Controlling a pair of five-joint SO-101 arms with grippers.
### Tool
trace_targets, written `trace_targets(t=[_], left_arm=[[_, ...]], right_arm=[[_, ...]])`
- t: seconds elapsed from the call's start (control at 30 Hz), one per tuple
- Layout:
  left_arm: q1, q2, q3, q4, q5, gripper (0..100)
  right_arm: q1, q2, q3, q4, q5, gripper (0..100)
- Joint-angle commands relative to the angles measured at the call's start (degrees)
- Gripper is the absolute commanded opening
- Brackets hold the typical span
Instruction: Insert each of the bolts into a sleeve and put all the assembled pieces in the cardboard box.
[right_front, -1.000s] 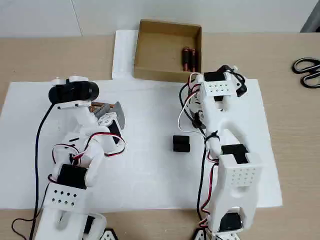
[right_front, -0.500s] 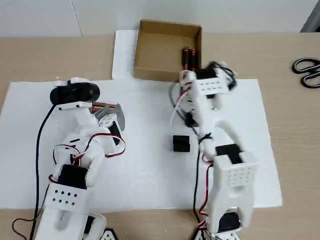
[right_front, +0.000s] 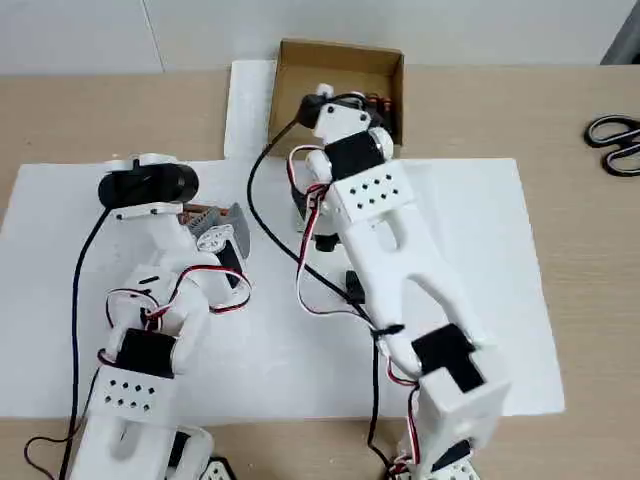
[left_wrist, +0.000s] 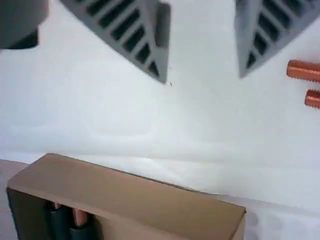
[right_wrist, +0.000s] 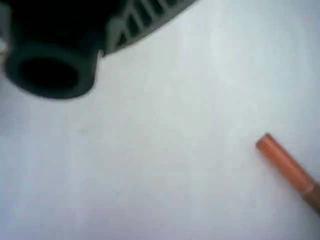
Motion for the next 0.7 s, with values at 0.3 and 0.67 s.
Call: trace_targets(t=[0.3,0.67], left_arm=[[-0.18,-0.88,-0.04,-1.05,-0.44,9],[-0.97,-0.88,-6.37,6.77,4.22,9]], right_arm=[[-1.45,-28.26,31.38,-6.02,15.47,0.5],[-0.75,-70.02,77.54,-36.35,25.23,0.4]])
